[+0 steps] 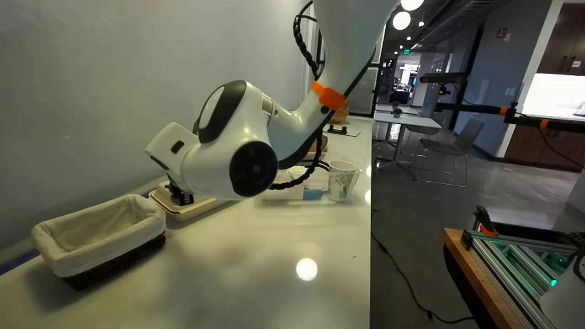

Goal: Remove the takeaway pack from the lunchbox and put it on the table

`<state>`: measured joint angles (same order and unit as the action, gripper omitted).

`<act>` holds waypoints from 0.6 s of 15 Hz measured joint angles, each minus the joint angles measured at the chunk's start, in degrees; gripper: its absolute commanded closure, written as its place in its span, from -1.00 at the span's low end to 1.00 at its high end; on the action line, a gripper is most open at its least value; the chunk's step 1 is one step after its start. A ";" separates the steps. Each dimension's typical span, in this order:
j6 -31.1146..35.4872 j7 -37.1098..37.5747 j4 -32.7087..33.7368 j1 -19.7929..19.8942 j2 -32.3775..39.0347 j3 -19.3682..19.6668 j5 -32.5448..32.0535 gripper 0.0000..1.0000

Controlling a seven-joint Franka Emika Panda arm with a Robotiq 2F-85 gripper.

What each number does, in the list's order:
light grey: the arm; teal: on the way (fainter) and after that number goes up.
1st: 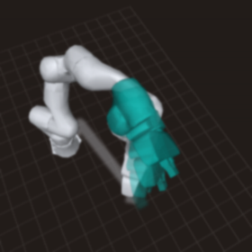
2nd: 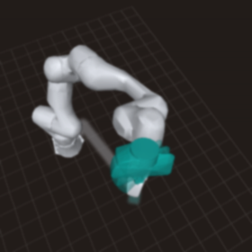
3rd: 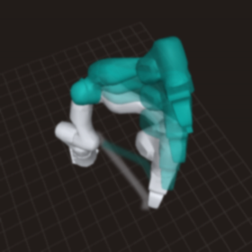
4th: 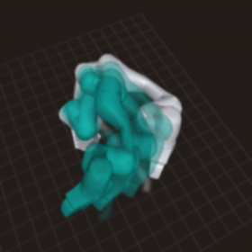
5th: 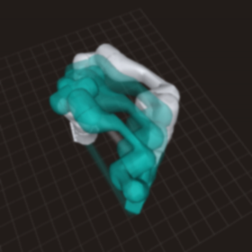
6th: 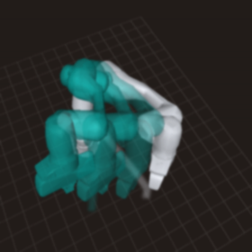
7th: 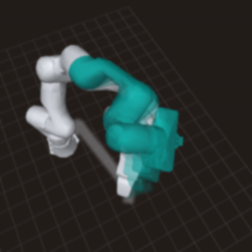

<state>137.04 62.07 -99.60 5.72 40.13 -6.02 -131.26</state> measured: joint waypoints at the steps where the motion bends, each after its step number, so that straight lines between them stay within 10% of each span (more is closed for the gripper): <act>1: 0.20 -3.43 -0.69 0.57 -1.34 -1.55 4.87 -1.00; 9: 3.99 -21.08 -15.30 13.50 -21.72 -18.26 42.71 -1.00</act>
<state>141.02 40.98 -114.90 19.22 18.41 -24.29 -88.55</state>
